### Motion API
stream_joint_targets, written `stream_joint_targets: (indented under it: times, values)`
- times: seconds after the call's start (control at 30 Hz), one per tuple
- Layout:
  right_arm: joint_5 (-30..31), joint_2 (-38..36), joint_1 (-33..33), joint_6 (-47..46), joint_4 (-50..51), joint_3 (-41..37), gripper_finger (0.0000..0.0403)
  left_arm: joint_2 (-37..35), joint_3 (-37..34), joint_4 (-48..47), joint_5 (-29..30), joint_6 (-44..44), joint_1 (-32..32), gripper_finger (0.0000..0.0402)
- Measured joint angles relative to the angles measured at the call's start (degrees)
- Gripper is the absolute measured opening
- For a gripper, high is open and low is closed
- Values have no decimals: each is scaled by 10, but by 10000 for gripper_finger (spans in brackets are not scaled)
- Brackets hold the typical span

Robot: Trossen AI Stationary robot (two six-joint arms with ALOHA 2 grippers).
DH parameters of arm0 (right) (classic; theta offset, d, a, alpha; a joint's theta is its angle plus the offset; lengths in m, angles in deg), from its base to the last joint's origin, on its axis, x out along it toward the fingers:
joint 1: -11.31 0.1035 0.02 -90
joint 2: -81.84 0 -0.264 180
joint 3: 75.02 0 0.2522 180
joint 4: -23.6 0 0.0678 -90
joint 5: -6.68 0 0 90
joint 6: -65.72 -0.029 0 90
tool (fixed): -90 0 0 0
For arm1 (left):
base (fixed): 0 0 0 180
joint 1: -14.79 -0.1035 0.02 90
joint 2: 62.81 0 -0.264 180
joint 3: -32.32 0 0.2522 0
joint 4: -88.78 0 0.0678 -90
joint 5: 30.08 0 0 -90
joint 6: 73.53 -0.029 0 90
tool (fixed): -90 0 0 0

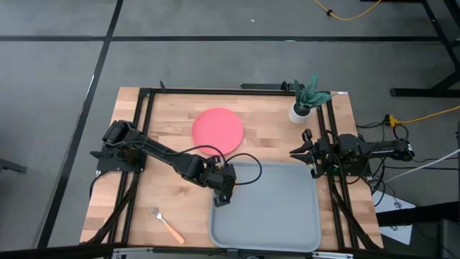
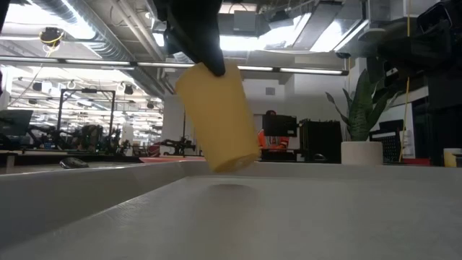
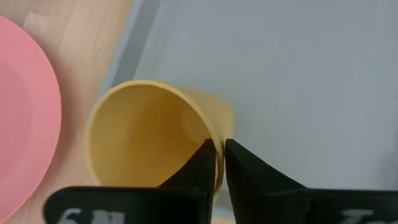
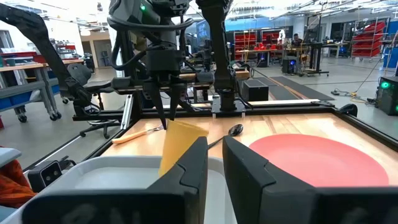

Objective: Pick and place plate/cup/fork/spoon on tray
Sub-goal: Put the yellow cup on the top left of the light blue serving tray

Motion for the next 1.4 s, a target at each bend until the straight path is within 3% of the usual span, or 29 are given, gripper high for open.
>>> stream_joint_targets:
  times: [0.27, 1.4]
  values:
    - [0, 0, 0, 0, 0, 0, 56, 0, 0, 1, 0, 0, 0, 71]
    - [0, 0, 0, 2, 0, 0, 56, 0, 0, 60, -58, -15, 5, 69]
